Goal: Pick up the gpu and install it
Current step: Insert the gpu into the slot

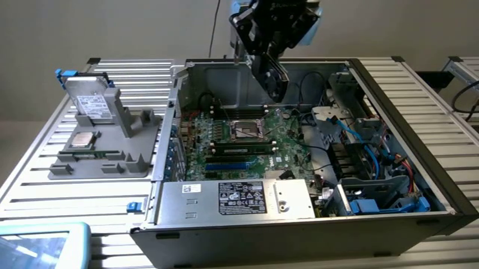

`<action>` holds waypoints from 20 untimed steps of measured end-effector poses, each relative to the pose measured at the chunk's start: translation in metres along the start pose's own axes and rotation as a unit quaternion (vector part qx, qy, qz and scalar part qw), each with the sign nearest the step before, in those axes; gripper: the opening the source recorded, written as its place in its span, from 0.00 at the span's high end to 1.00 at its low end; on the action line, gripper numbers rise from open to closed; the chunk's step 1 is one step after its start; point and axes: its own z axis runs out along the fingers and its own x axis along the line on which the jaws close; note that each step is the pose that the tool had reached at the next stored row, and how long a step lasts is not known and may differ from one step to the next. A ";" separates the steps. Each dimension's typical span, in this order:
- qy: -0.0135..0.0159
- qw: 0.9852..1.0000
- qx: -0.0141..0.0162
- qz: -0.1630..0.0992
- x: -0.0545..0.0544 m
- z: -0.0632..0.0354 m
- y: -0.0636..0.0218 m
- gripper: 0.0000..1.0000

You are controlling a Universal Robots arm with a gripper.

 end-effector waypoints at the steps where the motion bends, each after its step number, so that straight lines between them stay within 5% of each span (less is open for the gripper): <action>1: 0.001 1.000 0.000 -0.009 0.000 0.0000 0.0000 0.72; 6: 0.008 0.999 0.002 -0.054 0.000 0.0000 0.0000 0.72; 10: 0.013 0.996 0.003 -0.090 0.000 0.0000 0.0000 0.72; 15: 0.019 0.991 0.005 -0.135 0.000 0.0000 0.0000 0.72; 20: 0.026 0.984 0.006 -0.179 0.000 0.0000 0.0000 0.72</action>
